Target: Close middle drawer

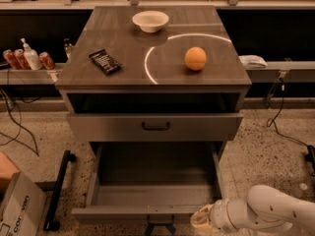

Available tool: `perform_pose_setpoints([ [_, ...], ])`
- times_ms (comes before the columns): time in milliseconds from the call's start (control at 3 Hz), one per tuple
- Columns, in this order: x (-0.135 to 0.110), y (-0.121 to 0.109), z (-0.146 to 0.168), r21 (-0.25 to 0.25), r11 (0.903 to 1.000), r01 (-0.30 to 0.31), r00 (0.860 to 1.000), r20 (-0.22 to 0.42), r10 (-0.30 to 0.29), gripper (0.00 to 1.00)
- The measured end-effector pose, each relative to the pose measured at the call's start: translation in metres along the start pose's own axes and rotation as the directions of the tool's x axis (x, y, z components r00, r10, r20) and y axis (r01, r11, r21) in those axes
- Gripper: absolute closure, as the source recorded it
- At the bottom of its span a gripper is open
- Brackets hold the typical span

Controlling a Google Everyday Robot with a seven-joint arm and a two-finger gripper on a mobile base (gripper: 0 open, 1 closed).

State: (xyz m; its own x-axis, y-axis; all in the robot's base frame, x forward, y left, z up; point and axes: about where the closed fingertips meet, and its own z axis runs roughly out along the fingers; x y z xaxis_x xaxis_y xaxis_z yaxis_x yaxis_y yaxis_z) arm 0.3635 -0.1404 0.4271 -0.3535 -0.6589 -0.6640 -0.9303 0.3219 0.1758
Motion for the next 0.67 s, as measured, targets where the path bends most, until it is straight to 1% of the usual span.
perform_pose_setpoints([
  [333,0.0033,-0.0255,0.0052,0.021,0.9997,-0.016,0.999,0.045,0.015,1.0],
  [667,0.0032,-0.0287,0.006,0.024,0.9996,-0.017,0.999,0.051,0.015,1.0],
])
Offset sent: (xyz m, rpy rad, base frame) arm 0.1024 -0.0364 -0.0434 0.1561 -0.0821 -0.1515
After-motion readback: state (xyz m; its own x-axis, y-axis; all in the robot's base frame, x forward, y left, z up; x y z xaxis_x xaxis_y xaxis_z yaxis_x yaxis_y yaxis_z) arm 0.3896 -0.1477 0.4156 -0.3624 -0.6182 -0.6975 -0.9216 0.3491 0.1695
